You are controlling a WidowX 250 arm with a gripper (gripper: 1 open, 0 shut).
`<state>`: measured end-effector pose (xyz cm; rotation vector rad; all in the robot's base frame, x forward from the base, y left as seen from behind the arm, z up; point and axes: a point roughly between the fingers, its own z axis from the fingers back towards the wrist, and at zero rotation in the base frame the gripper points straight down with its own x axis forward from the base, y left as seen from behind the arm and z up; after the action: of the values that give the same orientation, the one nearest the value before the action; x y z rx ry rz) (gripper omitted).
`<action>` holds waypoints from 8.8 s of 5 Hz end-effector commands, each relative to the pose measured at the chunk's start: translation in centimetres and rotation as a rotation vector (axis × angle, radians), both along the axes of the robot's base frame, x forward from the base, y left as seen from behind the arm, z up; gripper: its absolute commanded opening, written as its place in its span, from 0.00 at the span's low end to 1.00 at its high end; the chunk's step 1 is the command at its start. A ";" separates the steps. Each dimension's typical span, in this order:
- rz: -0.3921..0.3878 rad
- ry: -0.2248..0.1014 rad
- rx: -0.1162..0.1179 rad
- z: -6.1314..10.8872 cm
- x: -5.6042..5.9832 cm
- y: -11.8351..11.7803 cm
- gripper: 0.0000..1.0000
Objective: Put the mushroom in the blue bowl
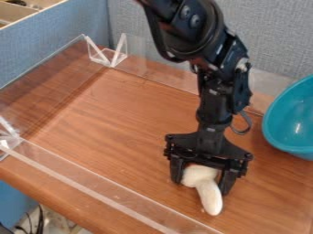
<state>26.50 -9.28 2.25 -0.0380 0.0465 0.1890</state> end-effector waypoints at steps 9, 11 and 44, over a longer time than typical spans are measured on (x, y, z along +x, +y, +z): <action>-0.166 -0.190 -0.030 11.3 9.4 -4.6 0.00; -0.187 -0.196 -0.019 11.6 9.8 -4.4 0.00; -0.269 -0.167 -0.045 11.1 11.5 -7.3 0.00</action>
<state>37.69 -16.18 10.04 -0.0614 -0.0253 -0.0758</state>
